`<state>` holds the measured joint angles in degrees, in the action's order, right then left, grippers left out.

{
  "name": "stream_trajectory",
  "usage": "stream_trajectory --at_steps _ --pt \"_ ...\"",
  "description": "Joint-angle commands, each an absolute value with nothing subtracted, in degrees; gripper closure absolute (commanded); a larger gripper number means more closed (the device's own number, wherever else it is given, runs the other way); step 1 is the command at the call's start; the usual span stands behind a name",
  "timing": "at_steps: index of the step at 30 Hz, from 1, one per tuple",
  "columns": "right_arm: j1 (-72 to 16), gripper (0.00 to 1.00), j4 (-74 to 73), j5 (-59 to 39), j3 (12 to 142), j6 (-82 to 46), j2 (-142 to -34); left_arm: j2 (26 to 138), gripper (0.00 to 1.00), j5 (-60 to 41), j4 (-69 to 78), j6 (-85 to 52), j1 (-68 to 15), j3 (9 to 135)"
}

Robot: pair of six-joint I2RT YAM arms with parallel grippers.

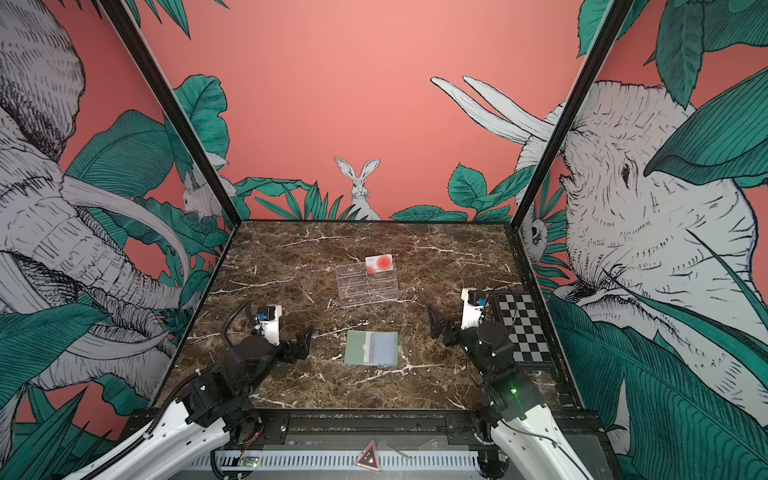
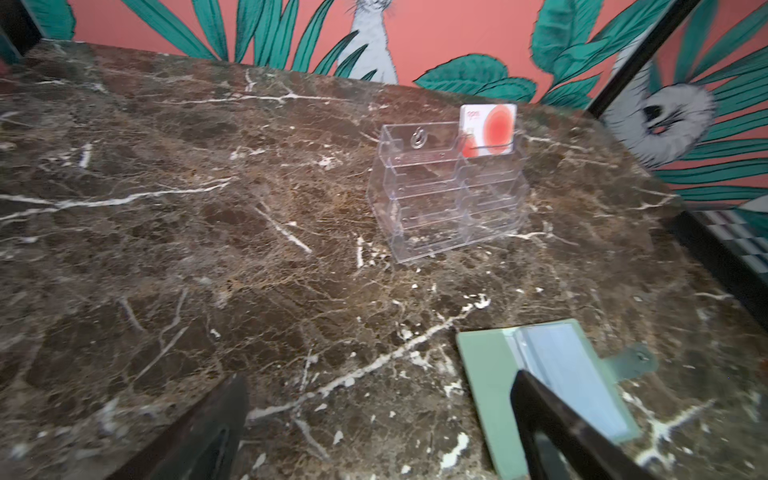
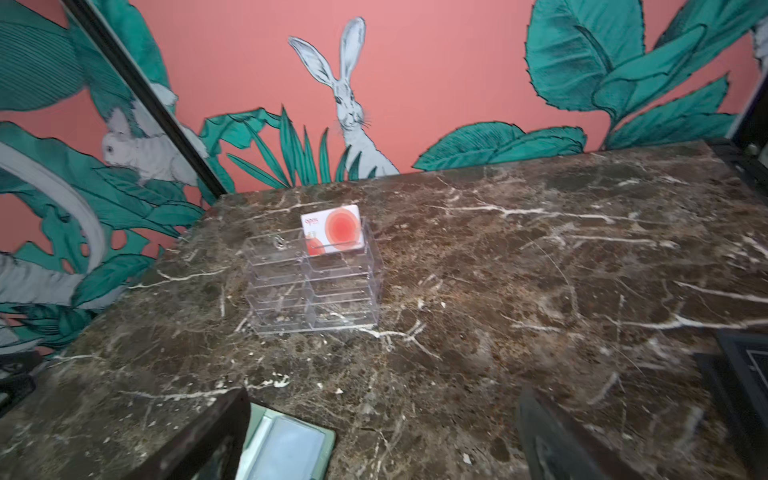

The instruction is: Take the credit cards out of the card holder

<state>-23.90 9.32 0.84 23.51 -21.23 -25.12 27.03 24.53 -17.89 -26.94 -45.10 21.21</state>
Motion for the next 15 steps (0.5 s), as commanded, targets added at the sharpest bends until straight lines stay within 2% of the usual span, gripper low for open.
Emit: stream_trajectory --at_steps 1,9,15 --pt "-21.5 0.02 9.02 1.09 22.73 -21.21 -28.06 32.04 0.01 26.12 -11.64 -23.61 -41.35 24.56" --pt "-16.38 0.02 6.08 -1.1 22.38 -18.14 -33.77 38.54 0.01 22.02 -1.63 -22.59 -35.03 21.27" --pt "-10.81 0.02 0.29 -0.88 22.04 -16.34 -39.95 41.98 0.01 25.27 0.18 -18.51 -30.05 22.08"
